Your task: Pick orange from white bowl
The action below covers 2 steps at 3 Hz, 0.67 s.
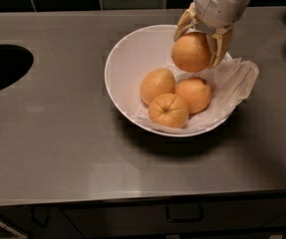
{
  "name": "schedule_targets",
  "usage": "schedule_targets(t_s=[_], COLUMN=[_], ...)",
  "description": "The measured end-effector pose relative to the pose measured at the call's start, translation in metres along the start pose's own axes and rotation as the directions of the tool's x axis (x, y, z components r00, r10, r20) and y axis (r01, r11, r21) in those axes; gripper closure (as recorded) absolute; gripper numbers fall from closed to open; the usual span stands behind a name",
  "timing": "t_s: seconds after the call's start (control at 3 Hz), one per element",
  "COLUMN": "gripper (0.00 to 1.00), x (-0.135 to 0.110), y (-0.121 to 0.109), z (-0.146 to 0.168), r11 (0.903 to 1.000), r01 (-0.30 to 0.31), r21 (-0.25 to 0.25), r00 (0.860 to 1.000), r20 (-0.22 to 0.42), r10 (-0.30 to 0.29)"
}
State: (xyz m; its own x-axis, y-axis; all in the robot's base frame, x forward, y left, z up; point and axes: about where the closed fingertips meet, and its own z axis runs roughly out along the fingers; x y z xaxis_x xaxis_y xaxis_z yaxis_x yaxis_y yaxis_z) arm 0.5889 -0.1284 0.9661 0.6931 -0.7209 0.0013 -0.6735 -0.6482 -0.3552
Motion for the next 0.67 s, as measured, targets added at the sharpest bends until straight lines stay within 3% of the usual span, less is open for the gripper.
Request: schedule_targets(t_s=[0.33, 0.67], gripper=[1.0, 1.0], x=[-0.0049, -0.0049], y=[-0.0047, -0.0047], z=[-0.0149, -0.0149], r11=[0.9995, 0.9995], r01=[0.005, 0.005], r21=[0.032, 0.032], r00=[1.0, 1.0], r20=[-0.026, -0.026], r10=[-0.005, -0.005])
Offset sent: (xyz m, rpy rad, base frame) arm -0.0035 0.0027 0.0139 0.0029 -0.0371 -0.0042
